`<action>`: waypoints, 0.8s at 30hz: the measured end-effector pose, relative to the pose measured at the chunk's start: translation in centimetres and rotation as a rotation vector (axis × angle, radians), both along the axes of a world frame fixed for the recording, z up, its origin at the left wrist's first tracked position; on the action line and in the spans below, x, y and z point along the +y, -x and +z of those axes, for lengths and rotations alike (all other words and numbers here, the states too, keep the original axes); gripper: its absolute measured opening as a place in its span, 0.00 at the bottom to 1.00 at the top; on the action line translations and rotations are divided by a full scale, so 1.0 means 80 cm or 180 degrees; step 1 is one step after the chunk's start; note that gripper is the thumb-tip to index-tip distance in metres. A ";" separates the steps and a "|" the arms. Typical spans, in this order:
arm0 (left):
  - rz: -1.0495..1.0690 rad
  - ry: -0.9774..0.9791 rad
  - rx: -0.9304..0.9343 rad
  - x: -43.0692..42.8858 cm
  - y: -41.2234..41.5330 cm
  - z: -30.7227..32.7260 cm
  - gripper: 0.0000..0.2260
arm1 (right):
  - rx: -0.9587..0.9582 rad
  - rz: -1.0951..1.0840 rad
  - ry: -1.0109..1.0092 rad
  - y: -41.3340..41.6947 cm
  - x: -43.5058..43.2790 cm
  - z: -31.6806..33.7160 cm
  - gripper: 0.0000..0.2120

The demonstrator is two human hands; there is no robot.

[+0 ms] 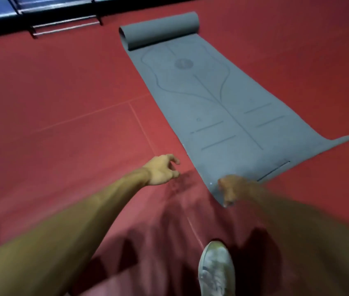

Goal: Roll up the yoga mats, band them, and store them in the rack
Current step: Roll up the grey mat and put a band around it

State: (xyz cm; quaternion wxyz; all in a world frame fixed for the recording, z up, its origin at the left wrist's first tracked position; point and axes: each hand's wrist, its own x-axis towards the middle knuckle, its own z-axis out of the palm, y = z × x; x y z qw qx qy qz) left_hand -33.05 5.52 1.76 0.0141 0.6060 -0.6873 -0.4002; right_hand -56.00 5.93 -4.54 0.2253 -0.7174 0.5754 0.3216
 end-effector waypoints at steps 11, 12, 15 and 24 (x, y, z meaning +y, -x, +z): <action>0.0165 -0.0493 -0.0039 0.007 -0.018 -0.093 0.10 | -0.0078 0.0283 0.0825 0.017 0.025 -0.064 0.14; 0.0218 -0.0489 -0.0043 0.008 -0.025 -0.091 0.10 | -0.0208 0.0137 0.0983 0.007 0.019 -0.053 0.13; 0.0425 -0.0451 -0.0024 0.016 -0.053 -0.074 0.10 | -0.0562 0.0017 0.1243 -0.042 0.000 -0.021 0.12; 0.1068 0.0010 -0.0149 0.078 -0.196 0.011 0.07 | -0.1801 0.0029 0.1589 -0.266 0.006 0.061 0.11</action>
